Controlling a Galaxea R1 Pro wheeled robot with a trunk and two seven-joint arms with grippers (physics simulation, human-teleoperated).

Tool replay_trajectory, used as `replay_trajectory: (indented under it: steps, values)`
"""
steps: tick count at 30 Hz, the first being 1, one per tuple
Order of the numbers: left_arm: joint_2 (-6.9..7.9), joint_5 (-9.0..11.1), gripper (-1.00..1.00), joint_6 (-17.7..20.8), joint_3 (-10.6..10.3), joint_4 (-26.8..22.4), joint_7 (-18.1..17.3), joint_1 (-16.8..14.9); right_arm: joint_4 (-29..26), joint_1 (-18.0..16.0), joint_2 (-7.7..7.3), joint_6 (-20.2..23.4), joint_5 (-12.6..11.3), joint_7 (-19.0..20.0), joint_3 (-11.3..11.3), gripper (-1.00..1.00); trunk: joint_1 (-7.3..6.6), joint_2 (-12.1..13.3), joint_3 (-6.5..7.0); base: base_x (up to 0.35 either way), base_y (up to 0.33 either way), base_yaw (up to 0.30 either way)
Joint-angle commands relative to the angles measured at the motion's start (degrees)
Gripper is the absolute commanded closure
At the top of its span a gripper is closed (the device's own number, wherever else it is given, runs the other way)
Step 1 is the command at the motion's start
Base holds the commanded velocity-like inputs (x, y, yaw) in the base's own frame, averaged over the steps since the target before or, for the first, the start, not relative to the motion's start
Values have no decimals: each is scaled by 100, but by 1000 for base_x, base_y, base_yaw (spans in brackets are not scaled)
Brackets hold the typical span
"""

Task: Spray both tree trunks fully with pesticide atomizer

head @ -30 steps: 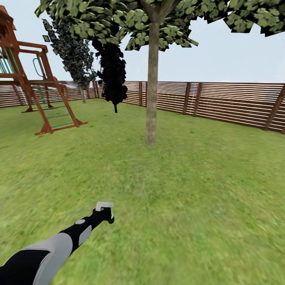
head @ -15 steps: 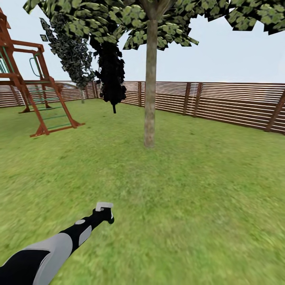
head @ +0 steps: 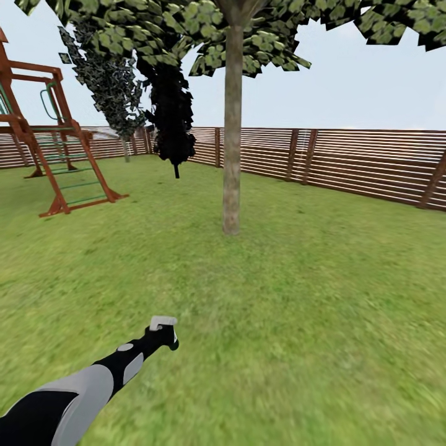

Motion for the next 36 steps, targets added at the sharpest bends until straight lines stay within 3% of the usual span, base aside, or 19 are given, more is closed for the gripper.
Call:
replay_trajectory:
  steps: [1, 21, 26, 36]
  values:
    - [0, 2, 100, 0, 4, -1, 1, 2, 0, 0, 0, 0, -2, 0, 0, -100, 0, 0, 0, 341, -143, 0]
    - [26, 2, 100, -9, 4, -9, 1, 1, -15, 0, 24, -17, -11, 1, 2, -100, 0, 0, 0, 344, -76, 0]
    - [26, 2, 100, -9, 4, -9, 1, 2, -26, 0, 35, -442, 7, -4, 12, -100, 0, 0, 0, 340, -15, 0]
    - [30, 10, 100, -56, 4, -27, -8, 1, -28, 0, 41, -523, 24, 1, 19, -100, 0, 0, -1, 204, -1, -3]
